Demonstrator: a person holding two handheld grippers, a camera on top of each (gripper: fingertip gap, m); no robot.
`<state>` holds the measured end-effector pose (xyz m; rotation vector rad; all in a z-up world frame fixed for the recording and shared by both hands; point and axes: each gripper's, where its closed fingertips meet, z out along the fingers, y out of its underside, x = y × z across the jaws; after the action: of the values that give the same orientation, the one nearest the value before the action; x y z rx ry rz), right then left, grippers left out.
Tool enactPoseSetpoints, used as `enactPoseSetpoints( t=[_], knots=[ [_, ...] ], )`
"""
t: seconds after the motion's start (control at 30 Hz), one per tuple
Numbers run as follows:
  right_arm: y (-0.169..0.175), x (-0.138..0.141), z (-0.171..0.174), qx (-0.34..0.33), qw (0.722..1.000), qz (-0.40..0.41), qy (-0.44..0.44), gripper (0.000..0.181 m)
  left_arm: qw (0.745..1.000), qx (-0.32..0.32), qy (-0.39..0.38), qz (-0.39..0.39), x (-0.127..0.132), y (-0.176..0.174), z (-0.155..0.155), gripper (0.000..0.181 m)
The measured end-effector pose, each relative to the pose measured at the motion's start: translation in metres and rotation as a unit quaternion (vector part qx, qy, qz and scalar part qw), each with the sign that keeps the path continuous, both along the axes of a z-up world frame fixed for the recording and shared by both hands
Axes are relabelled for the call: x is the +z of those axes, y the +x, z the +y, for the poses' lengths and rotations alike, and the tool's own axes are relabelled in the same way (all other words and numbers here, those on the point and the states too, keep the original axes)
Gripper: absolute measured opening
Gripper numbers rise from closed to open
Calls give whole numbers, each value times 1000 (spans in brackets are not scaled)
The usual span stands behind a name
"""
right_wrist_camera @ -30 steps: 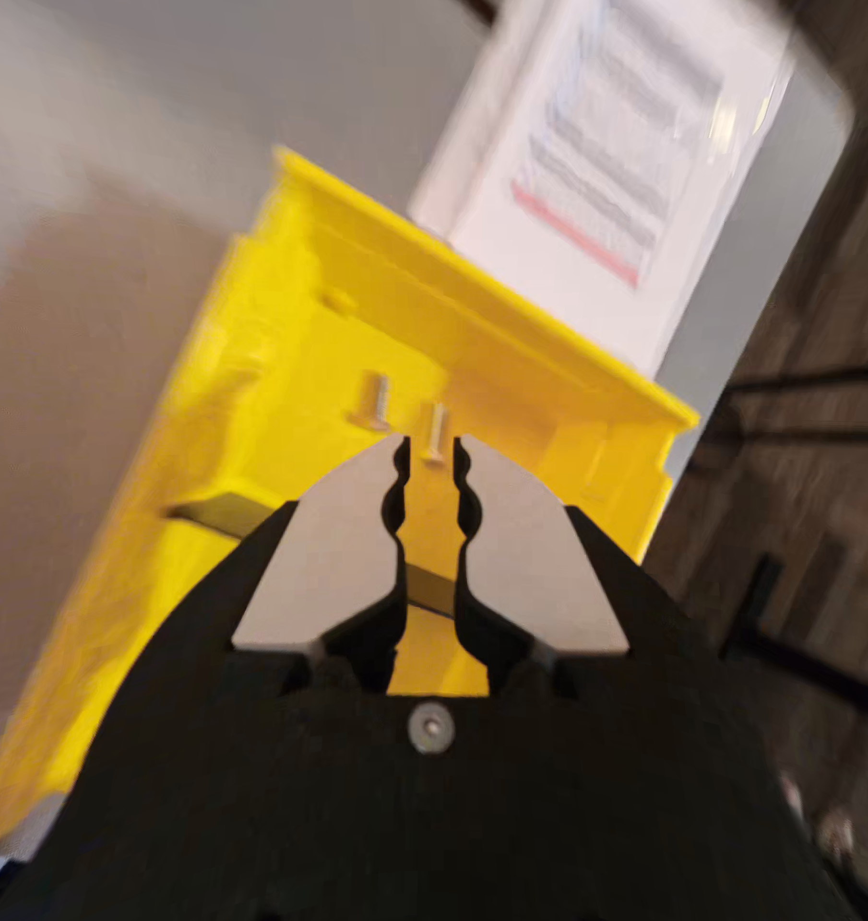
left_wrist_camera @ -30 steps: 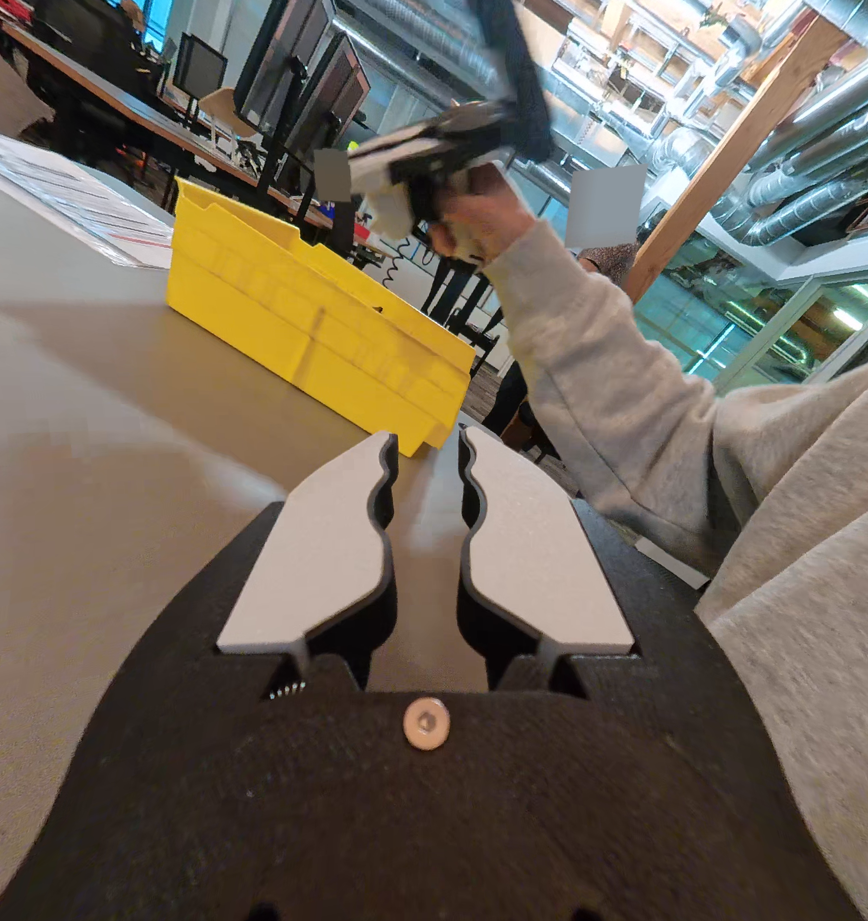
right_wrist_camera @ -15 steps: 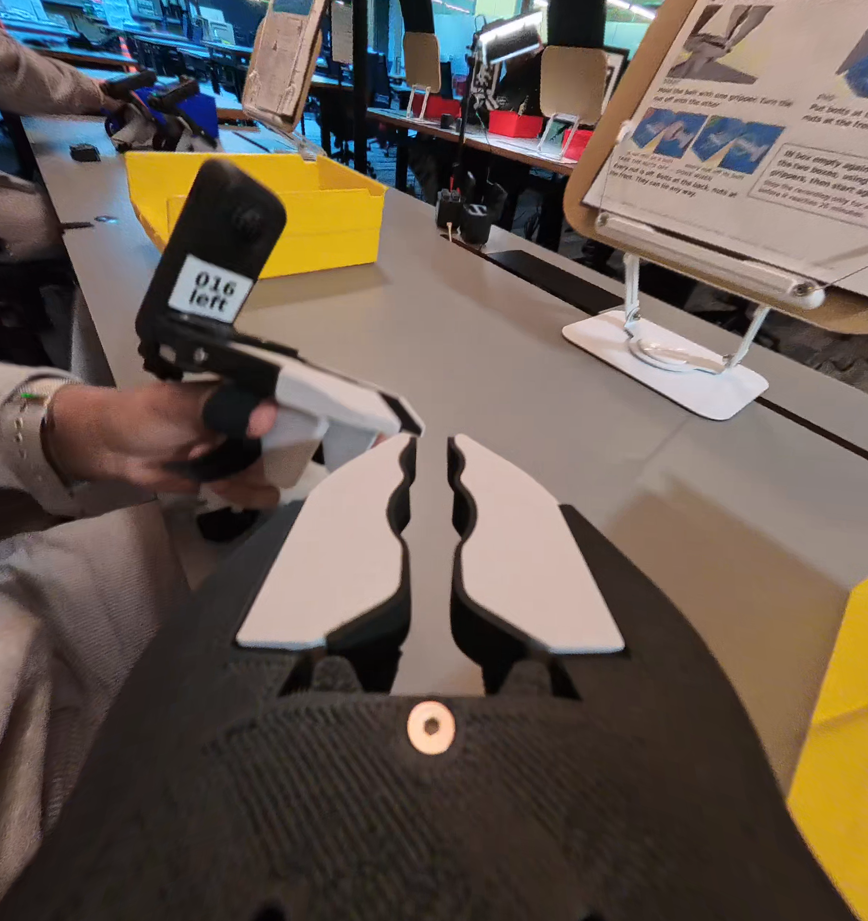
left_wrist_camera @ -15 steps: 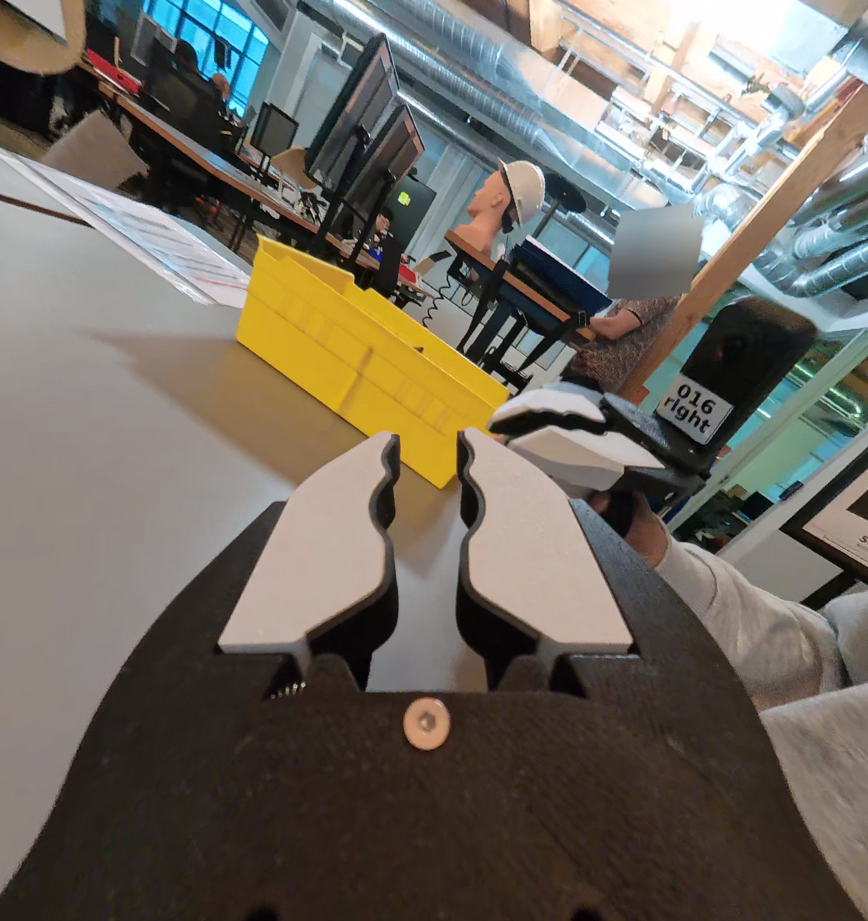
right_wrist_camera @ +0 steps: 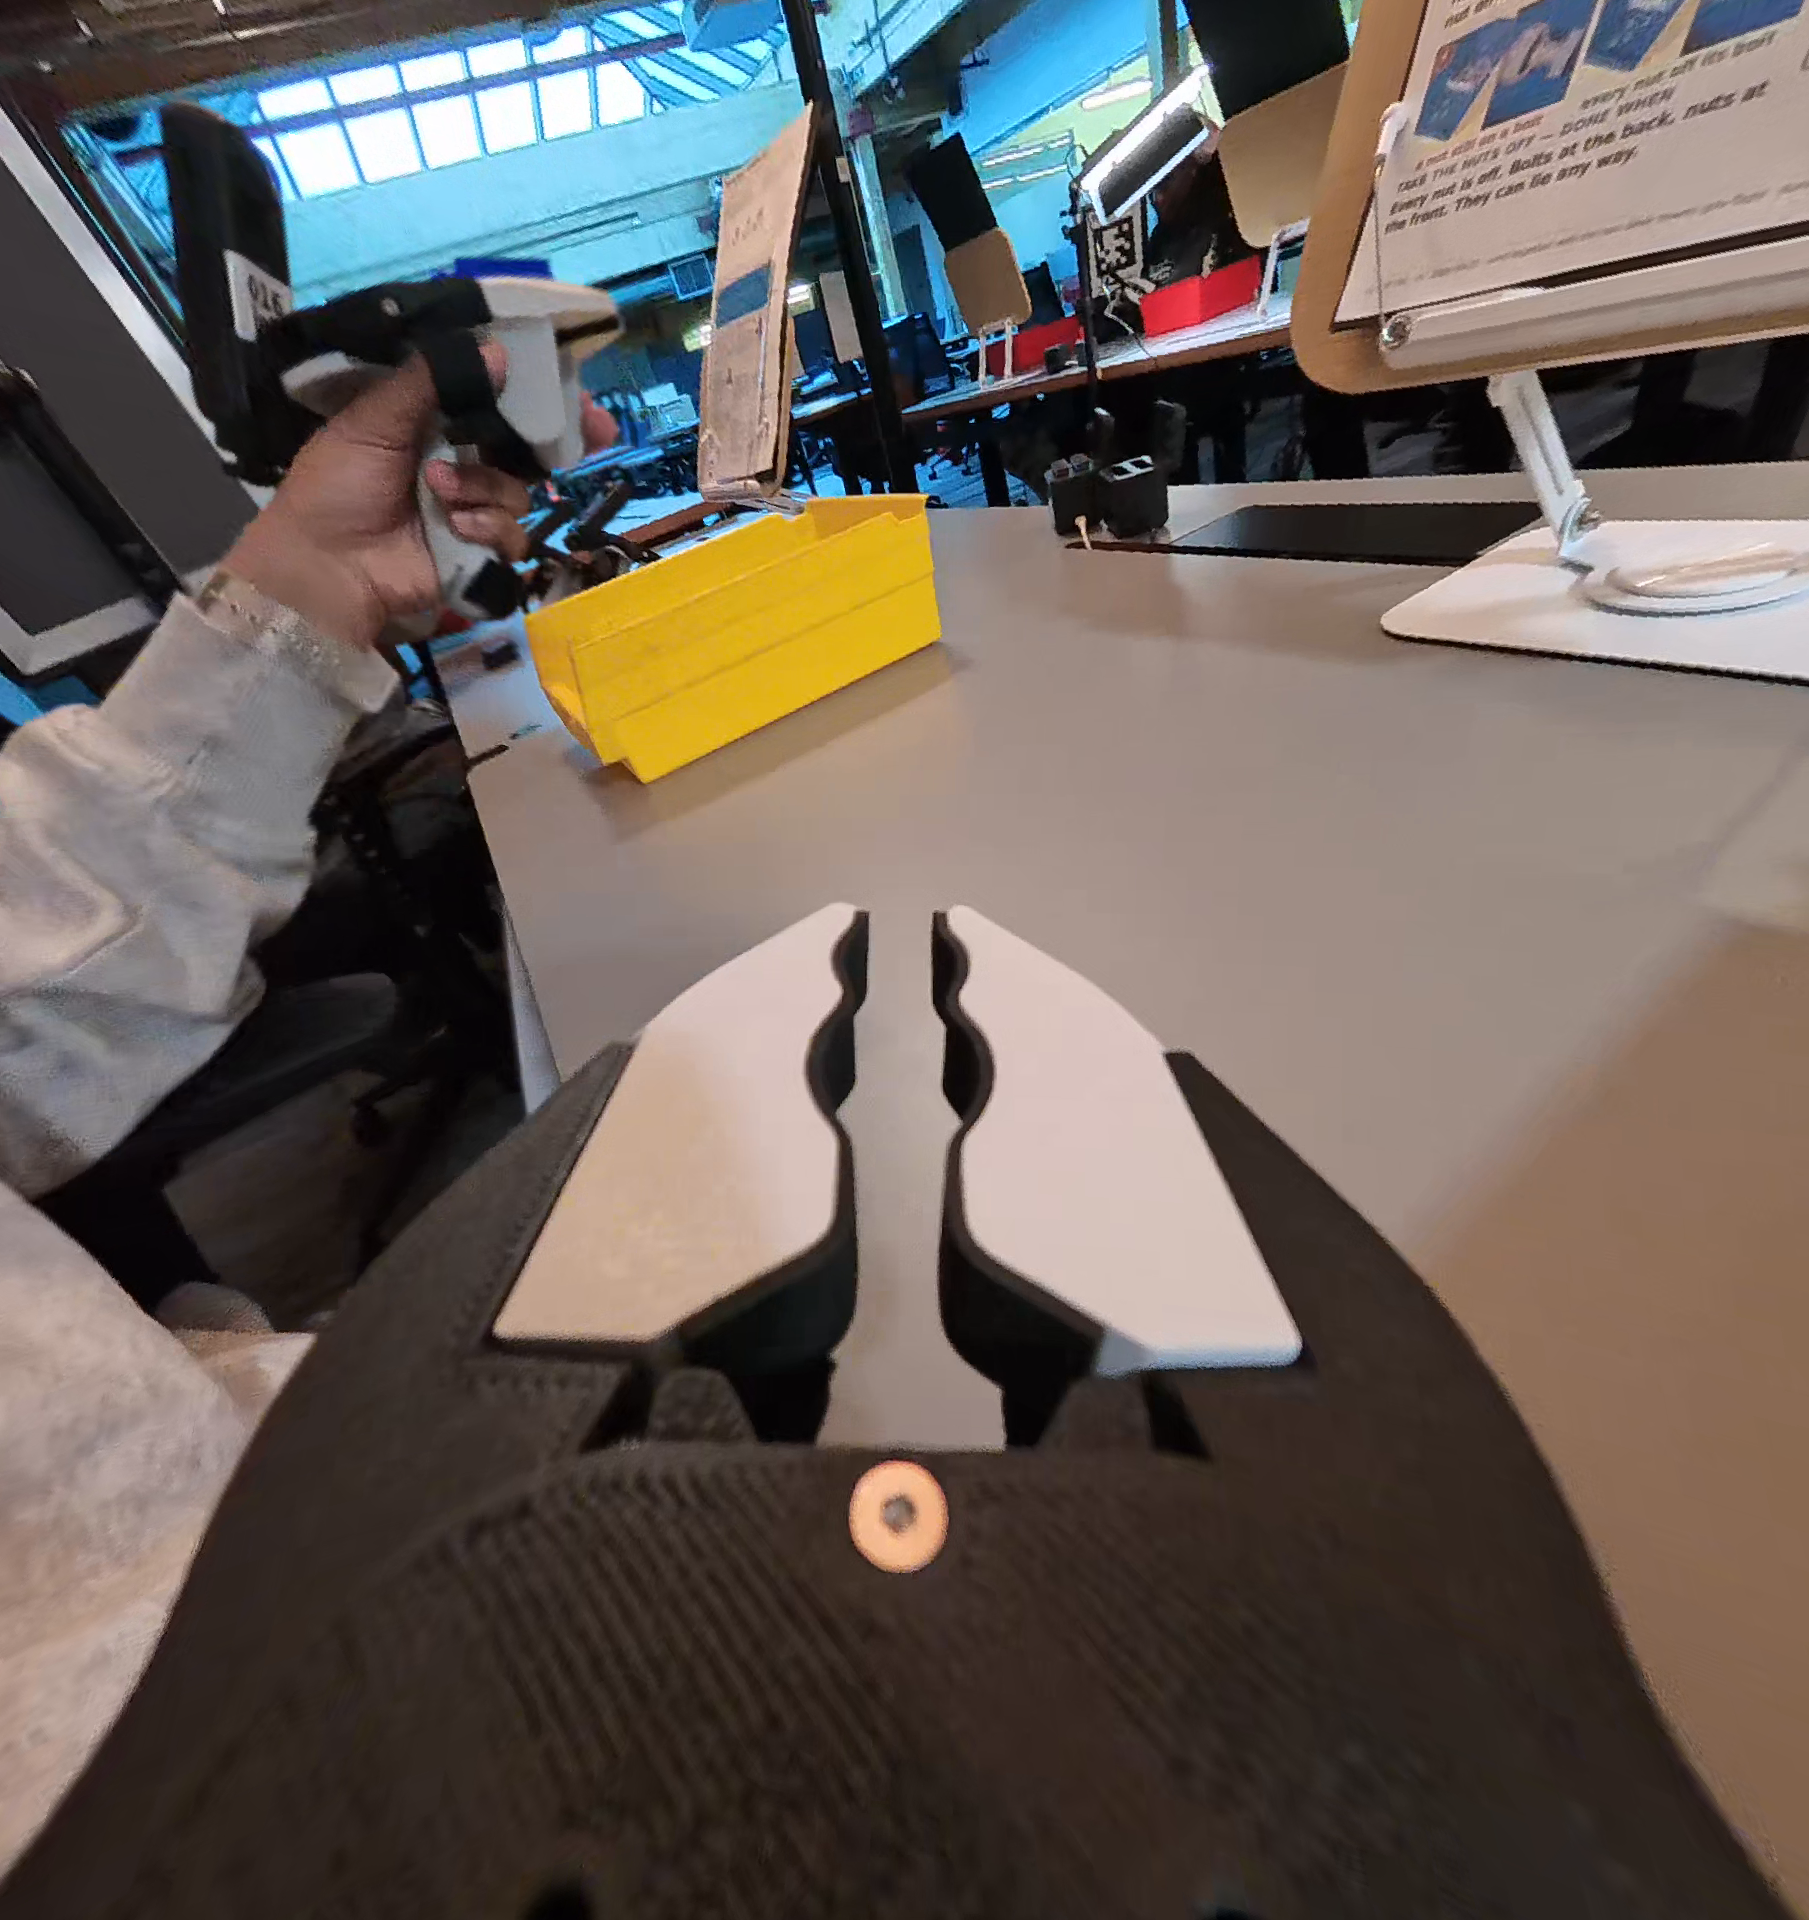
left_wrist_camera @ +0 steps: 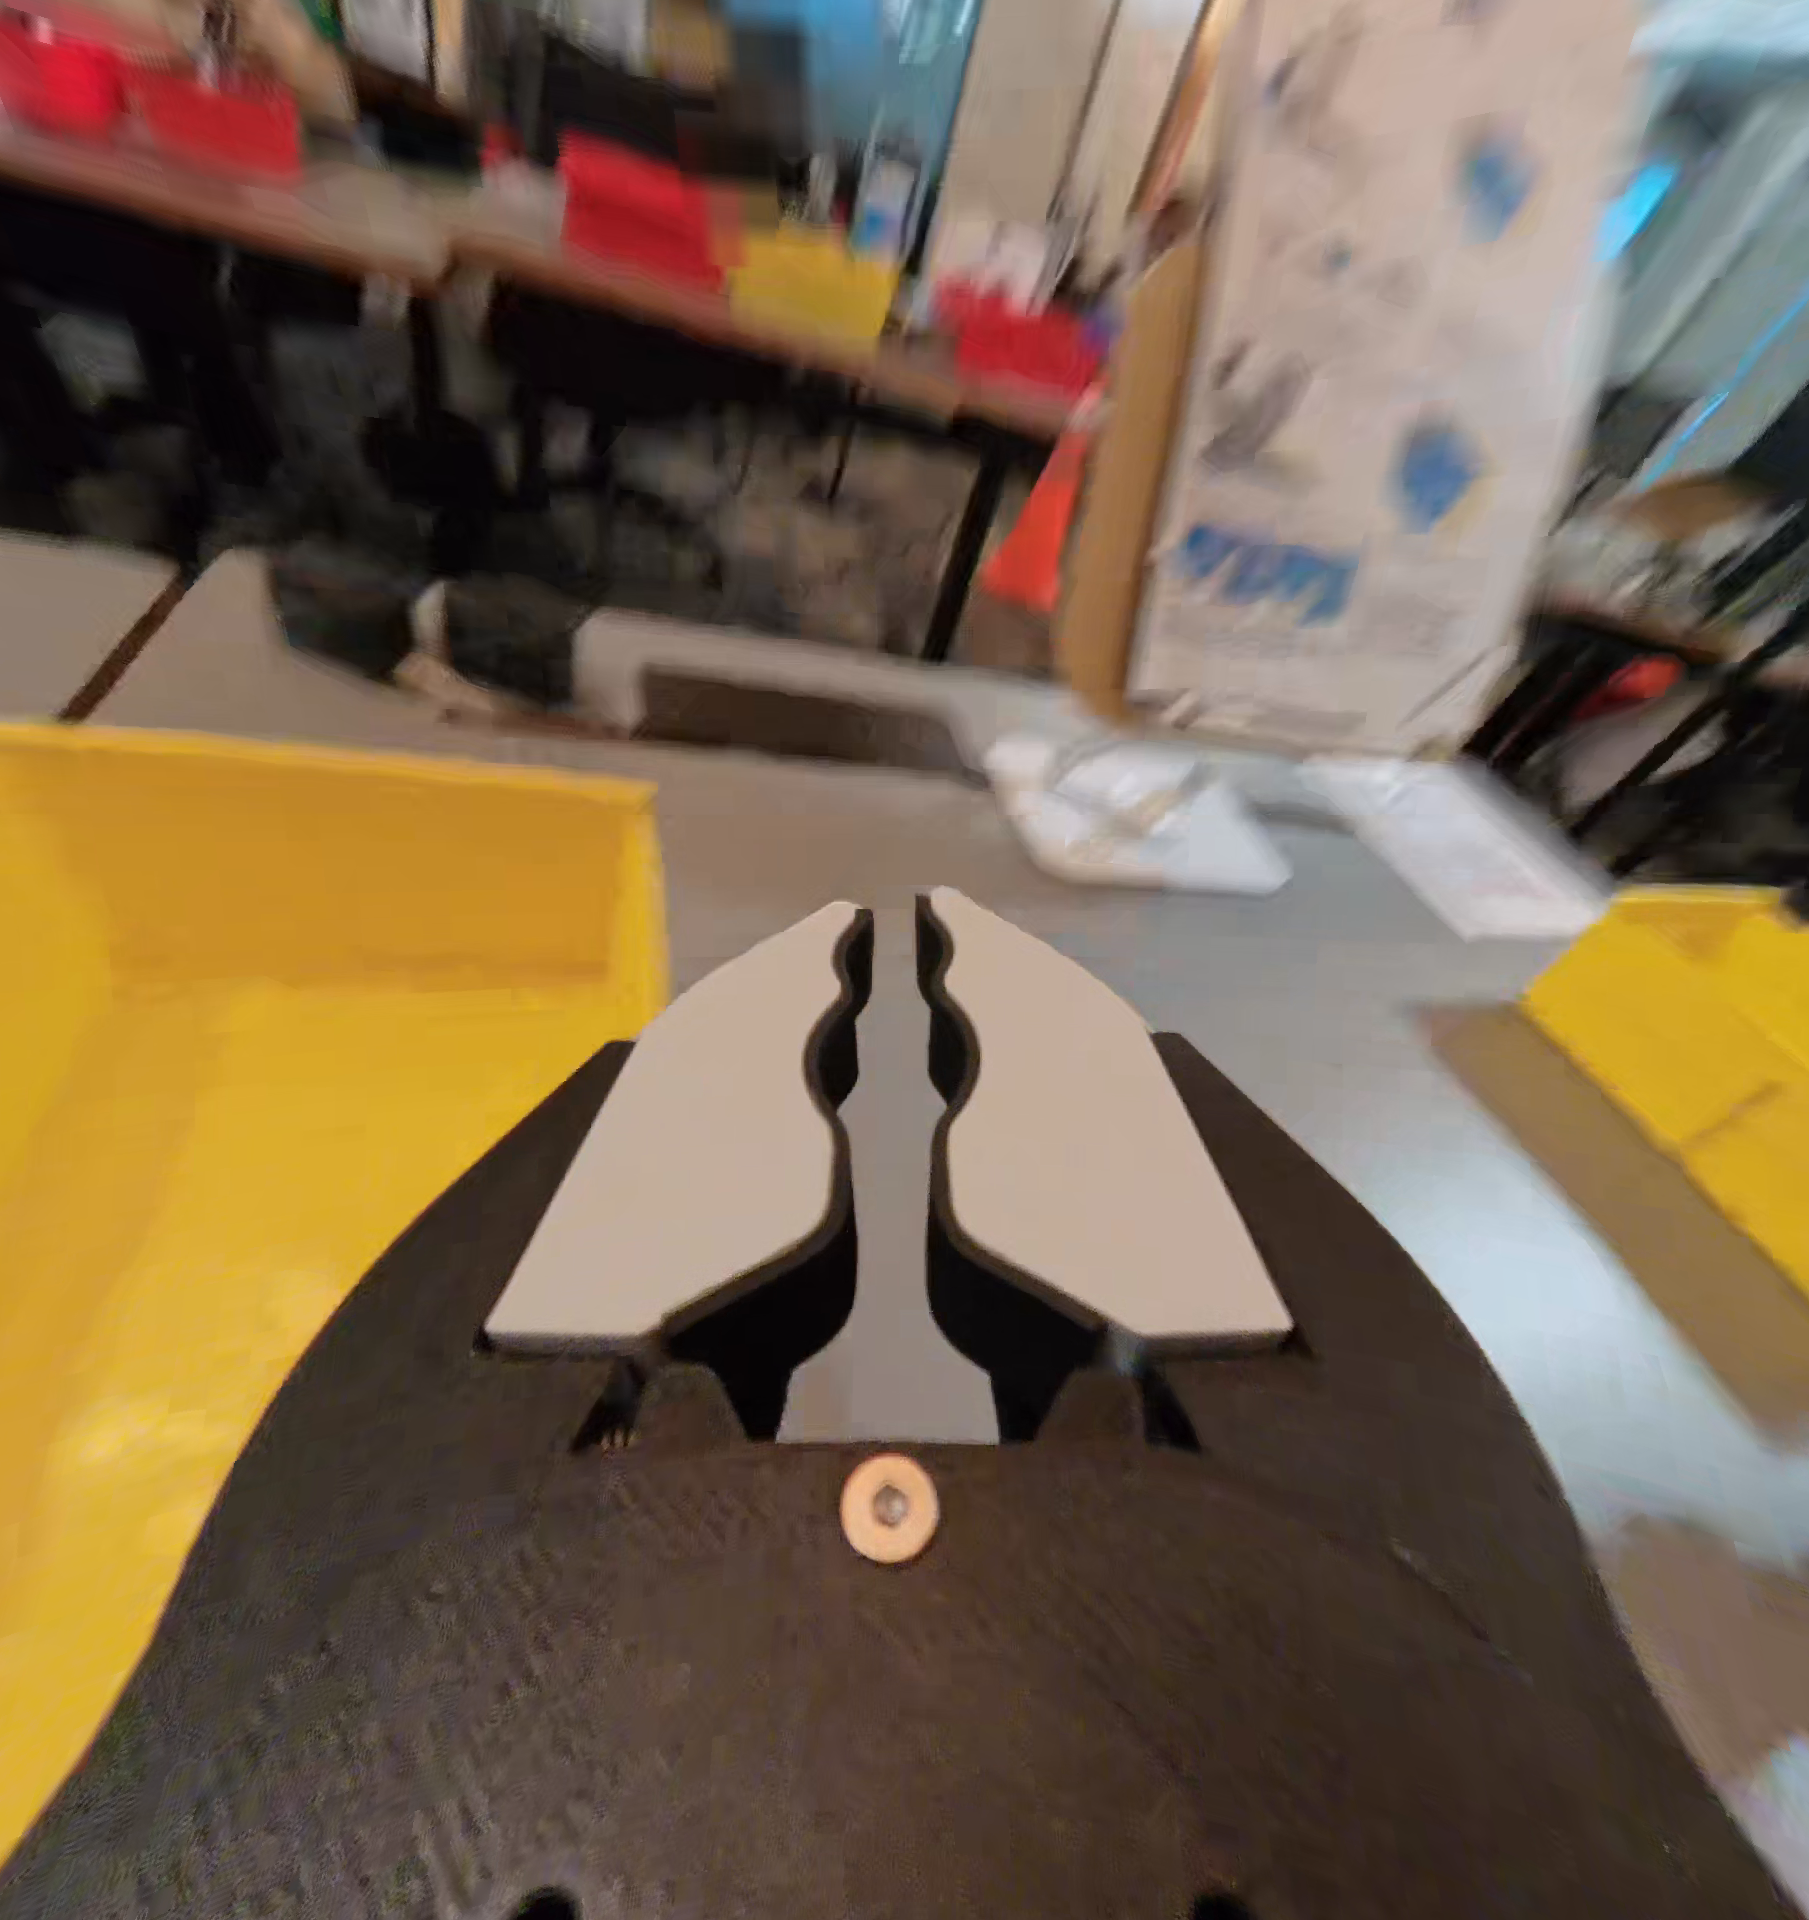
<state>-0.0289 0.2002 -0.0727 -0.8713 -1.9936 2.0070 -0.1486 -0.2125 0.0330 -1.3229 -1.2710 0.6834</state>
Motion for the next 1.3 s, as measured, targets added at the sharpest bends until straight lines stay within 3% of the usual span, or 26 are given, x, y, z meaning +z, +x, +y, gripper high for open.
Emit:
enactPoseSetpoints(
  t=[0.07, 0.13, 0.27, 0.4, 0.5, 0.6, 0.73, 0.93, 1.17, 1.3],
  knots=[
    [1, -3, -3, 7, 1000, -6, 3, 12, 989, -6, -53, -138, -48, -6, -45, 16],
    [2, -1, -7, 14, 1000, 0, 8, 11, 956, -31, -90, -278, -100, 1, -74, 17],
    [2, -7, -18, 27, 999, -7, 16, 11, 878, -88, -196, -429, -165, 23, -96, 21],
    [1, -12, -26, 32, 999, 2, 41, 11, 829, -114, -221, -501, -196, 29, -104, 30],
    [2, -11, -30, 33, 999, 4, 41, 11, 817, -118, -212, -523, -207, 27, -109, 32],
    [3, -8, -31, 32, 999, 4, 33, 11, 808, -129, -201, -539, -213, 29, -109, 22],
    [-1, -4, -25, 24, 999, 2, 23, 11, 813, -132, -203, -530, -212, 28, -110, 20],
    [-6, 5, -14, 13, 999, -19, -29, 11, 873, -92, -156, -452, -175, 17, -114, 19],
    [-3, 11, -12, 18, 998, -24, -47, 11, 915, -42, -126, -381, -138, 16, -123, 19],
    [1, 13, -16, 27, 998, -21, -46, 11, 947, -41, -60, -314, -110, 6, -110, 19]
  ],
)
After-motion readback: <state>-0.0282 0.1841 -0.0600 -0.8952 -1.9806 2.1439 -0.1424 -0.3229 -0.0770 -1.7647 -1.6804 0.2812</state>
